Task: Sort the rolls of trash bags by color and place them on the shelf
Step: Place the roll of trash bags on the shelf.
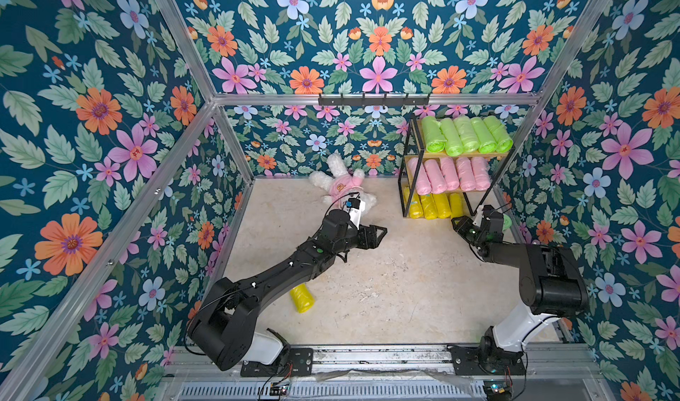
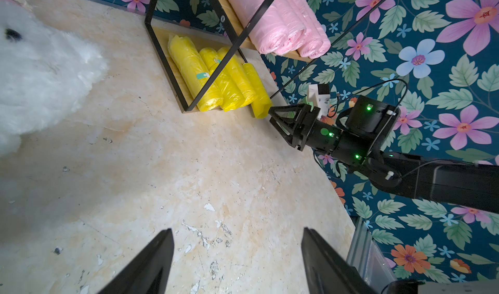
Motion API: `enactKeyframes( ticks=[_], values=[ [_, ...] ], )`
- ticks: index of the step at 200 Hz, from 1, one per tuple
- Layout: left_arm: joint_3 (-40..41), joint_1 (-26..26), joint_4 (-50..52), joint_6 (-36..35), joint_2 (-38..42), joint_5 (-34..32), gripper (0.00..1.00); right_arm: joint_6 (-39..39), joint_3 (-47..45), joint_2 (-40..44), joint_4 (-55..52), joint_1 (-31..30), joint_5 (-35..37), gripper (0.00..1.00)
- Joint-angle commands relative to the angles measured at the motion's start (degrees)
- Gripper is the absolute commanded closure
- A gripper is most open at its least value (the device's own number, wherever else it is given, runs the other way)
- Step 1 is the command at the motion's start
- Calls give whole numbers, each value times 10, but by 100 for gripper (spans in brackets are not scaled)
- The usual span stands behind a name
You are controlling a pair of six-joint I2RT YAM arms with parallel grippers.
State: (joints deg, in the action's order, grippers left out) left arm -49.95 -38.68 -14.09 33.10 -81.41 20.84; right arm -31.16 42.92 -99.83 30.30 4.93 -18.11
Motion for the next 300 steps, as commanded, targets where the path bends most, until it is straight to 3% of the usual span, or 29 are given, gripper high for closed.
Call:
enactKeyframes(
  ticks=[1, 77, 180, 260, 300],
  values=[
    [-1, 0, -5, -4, 3, -4, 20, -31, 8, -16, 49, 0, 13, 53],
    [-4, 0, 4, -9, 5, -8, 20, -50, 39, -57, 68, 2, 79, 57],
    [-14, 0, 16, -15, 1, -11, 20, -60, 68, -105, 119, 1, 27, 62],
    [-3, 0, 40, -26, 5, -32, 20, -70, 68, -110, 139, 2, 30, 51],
    [27, 5, 91, -51, 38, -101, 18, -62, 28, -62, 140, 3, 44, 41]
  ],
)
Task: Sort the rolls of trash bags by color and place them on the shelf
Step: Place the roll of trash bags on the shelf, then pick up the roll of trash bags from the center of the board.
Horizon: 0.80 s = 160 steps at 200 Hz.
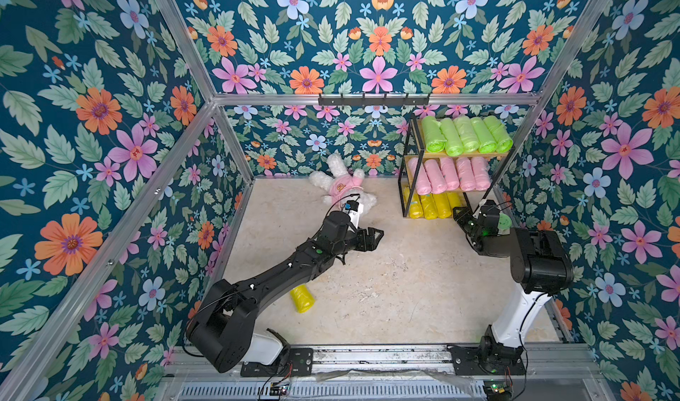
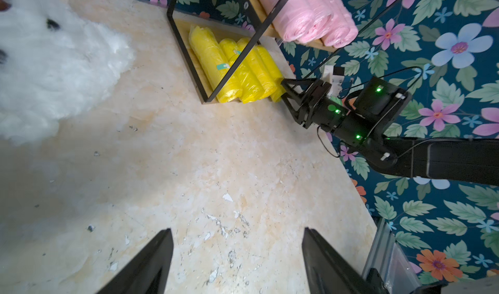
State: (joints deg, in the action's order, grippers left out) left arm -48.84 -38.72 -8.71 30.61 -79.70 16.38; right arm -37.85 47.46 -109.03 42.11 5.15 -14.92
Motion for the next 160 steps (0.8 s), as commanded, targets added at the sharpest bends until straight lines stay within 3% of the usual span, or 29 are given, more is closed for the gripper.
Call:
enactKeyframes(
  ticks=[1, 29, 87, 117, 160],
  values=[
    [17, 5, 39, -27, 23, -59, 18, 5, -18, 31, 21, 0, 12, 41],
    [58, 29, 86, -38, 67, -125, 17, 17, -60, 84, 13, 0, 25, 35],
    [138, 135, 178, -28, 189, -226, 16, 44, -164, 242, -7, -20, 48, 33],
    [156, 150, 232, -7, 233, -317, 16, 78, -195, 328, -50, -77, 96, 32],
    [173, 185, 310, 39, 245, -354, 10, 102, -217, 404, -89, -161, 137, 29]
  ],
)
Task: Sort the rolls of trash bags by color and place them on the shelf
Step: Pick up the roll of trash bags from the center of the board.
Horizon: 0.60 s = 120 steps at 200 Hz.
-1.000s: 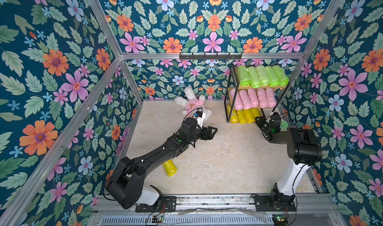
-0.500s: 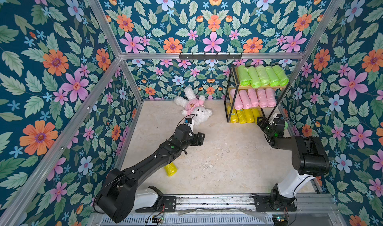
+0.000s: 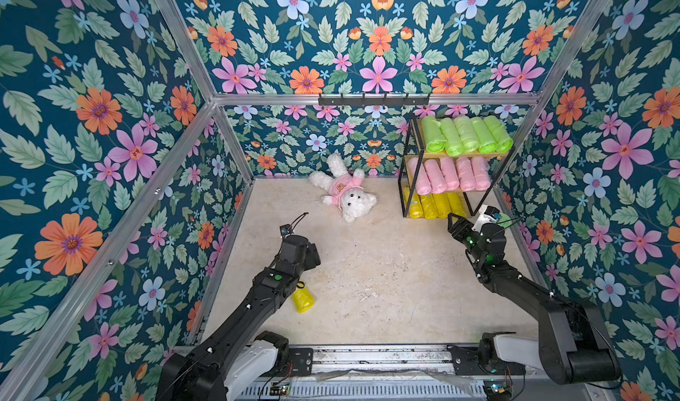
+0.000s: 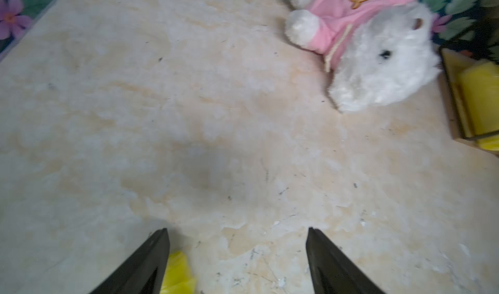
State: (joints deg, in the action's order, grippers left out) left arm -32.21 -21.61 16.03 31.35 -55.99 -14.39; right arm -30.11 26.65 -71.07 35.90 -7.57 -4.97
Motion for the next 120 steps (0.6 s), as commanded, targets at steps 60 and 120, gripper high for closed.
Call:
enactKeyframes(
  ticks=[60, 120],
  values=[
    [35, 43, 107, 78, -5, 3, 2, 61, -22, 49, -22, -199, 113, 27],
    [49, 51, 59, 92, -78, 63, 12, 37, -29, 2, 31, -226, 92, 27]
  ],
)
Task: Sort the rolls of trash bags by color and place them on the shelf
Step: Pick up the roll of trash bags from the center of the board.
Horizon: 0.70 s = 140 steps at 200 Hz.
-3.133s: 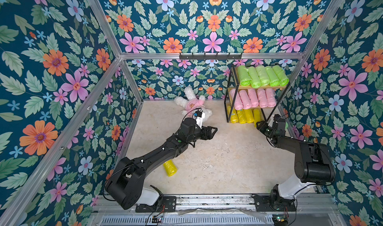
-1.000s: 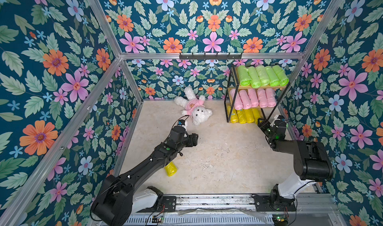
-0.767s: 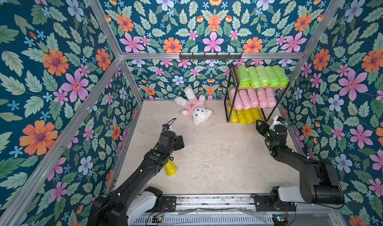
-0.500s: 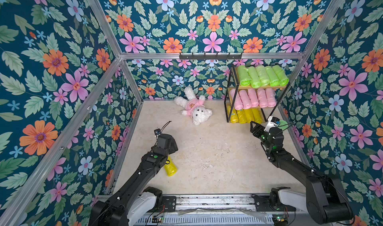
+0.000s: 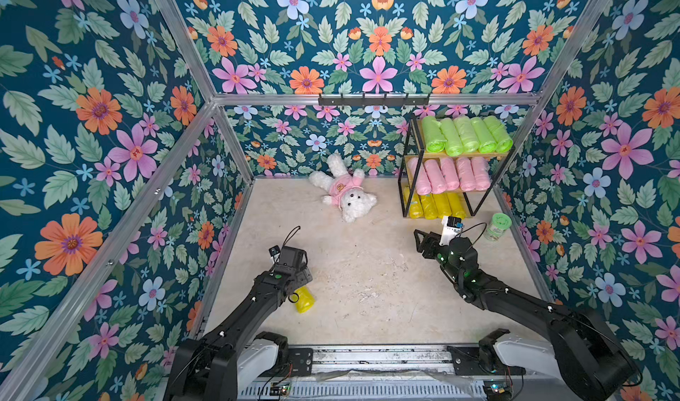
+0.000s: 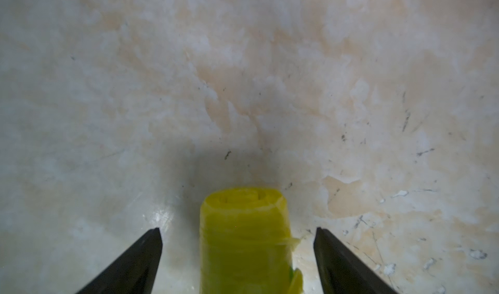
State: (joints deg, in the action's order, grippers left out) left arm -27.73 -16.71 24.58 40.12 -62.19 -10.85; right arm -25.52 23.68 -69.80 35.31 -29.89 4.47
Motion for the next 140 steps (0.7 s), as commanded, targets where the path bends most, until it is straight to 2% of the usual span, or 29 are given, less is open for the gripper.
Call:
enactKeyframes(
  ticks=[1, 67, 89, 121, 140],
  values=[
    [5, 2, -27, 4, -17, 28, 13, -9, 0, -12, 37, -2, -2, 27],
    [15, 2, -66, -6, -23, 54, 41, -12, 7, -3, 23, -9, -12, 27],
    [6, 1, -81, -4, -10, 88, 50, -24, 6, 8, 24, -16, -44, 27],
    [10, -5, -184, 75, 25, 179, 59, -57, 7, 18, 49, -60, -104, 25],
    [2, -26, -260, 132, 30, 194, 60, -77, 22, 8, 60, -103, -121, 22]
  ],
)
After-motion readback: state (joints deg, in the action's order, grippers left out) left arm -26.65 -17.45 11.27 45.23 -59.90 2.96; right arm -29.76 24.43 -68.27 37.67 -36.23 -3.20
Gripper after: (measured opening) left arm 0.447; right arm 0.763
